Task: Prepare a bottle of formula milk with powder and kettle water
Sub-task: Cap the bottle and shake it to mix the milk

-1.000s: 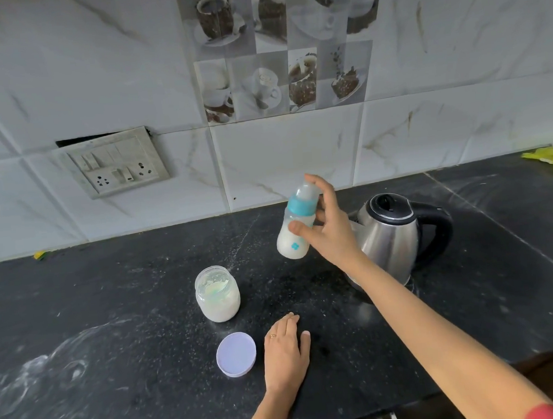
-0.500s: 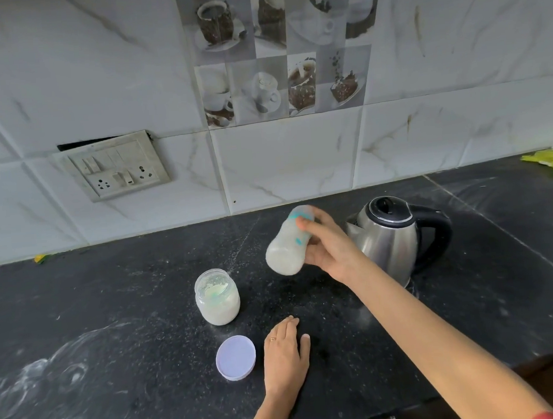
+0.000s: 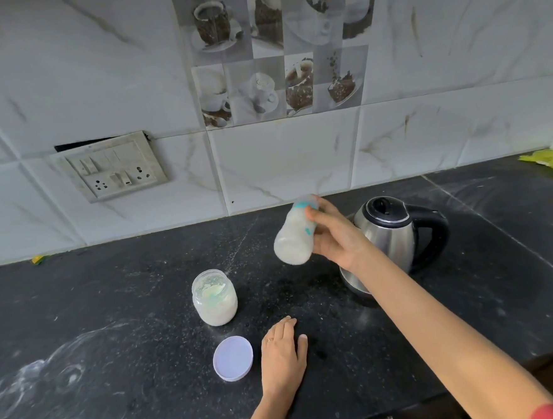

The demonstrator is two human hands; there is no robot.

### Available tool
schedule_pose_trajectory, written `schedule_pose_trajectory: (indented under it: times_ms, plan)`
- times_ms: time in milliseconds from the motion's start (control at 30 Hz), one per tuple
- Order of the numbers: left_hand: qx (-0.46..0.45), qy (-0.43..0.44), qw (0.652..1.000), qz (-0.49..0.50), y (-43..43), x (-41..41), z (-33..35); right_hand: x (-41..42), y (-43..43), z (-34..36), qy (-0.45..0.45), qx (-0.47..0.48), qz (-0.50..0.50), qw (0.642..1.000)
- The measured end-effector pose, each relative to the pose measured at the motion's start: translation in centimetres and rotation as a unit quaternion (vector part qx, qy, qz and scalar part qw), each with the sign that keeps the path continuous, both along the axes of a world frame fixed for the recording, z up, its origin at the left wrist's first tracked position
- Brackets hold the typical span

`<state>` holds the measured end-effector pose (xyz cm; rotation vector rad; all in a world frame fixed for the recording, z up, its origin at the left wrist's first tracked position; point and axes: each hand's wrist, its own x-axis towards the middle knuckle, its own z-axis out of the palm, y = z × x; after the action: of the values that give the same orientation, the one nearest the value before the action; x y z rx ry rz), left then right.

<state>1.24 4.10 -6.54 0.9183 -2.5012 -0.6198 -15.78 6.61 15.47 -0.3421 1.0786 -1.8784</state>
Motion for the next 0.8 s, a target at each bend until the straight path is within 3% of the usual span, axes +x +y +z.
schedule_pose_trajectory:
  times_ms: [133, 200, 267, 400, 533, 667, 800]
  plan:
    - [0.003, -0.004, 1.000, 0.000, 0.1, 0.0, 0.2, -0.3, -0.2, -0.2, -0.036, -0.032, -0.073, 0.996]
    - [0.002, -0.004, 1.000, -0.001, 0.1, 0.0, 0.1, -0.2, -0.1, -0.3, -0.035, -0.024, -0.047, 0.998]
    - [0.004, -0.006, 1.000, -0.001, 0.0, 0.0, 0.0, -0.1, 0.2, -0.4, 0.020, 0.011, 0.008, 1.000]
    - [-0.001, -0.008, 1.000, 0.001, 0.0, -0.1, 0.0, -0.9, 0.3, -0.2, -0.010, -0.018, -0.066, 0.998]
    - [-0.008, -0.003, 1.000, 0.004, 0.1, -0.1, 0.0, -1.1, 0.8, 0.2, 0.050, 0.015, 0.007, 0.999]
    - [-0.012, -0.005, 1.000, 0.005, 0.2, -0.2, 0.1, -1.5, 0.8, 0.2, -0.005, -0.037, -0.054, 0.998]
    - [-0.017, -0.001, 1.000, 0.010, 0.1, -0.2, 0.0, -1.2, 1.1, 0.1, 0.053, 0.010, 0.005, 0.999]
